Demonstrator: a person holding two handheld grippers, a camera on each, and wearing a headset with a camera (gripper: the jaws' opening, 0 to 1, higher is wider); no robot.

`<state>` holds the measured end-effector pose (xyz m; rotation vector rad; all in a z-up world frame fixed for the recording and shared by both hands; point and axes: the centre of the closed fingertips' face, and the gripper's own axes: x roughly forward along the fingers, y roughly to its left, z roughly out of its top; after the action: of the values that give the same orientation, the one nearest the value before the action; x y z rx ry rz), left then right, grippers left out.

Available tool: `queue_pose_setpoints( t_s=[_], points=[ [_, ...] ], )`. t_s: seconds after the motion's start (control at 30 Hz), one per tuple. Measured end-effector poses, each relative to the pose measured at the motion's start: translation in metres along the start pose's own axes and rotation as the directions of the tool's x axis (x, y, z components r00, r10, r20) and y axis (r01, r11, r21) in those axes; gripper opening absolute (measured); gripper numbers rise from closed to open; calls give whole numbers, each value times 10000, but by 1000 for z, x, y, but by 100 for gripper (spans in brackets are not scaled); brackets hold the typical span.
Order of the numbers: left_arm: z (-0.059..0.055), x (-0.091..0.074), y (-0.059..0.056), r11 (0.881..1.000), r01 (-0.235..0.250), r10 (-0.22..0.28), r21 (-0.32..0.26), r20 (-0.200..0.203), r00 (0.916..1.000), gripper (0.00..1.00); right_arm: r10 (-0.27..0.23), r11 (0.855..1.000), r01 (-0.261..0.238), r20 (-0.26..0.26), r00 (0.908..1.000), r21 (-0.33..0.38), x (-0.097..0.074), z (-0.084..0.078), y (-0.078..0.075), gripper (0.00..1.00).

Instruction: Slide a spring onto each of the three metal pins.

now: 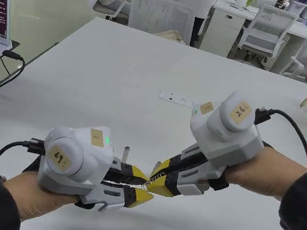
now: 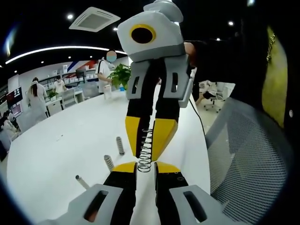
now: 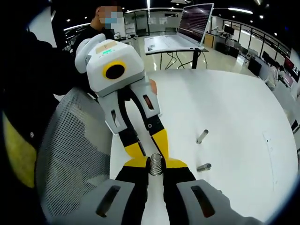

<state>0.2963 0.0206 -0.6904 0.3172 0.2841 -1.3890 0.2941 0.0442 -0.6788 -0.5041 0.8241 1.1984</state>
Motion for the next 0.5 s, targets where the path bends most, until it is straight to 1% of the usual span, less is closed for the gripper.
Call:
queue_pose_setpoints(
  t_s=[0.17, 0.37, 0.5],
  points=[
    [-2, -3, 4, 9998, -121, 122, -186, 52, 9999, 12, 37, 9999, -39, -197, 9998, -124, 0, -1, -2, 8],
    [-10, -9, 7, 9985, -224, 225, -507, 26, 9997, 17, -24, 9998, 20, -229, 9997, -178, -1, 0, -4, 8],
    [-15, -13, 8, 9968, -328, 329, -722, -7, 9995, 23, -57, 9998, 51, -261, 9996, -213, -2, 1, -6, 8]
  ],
)
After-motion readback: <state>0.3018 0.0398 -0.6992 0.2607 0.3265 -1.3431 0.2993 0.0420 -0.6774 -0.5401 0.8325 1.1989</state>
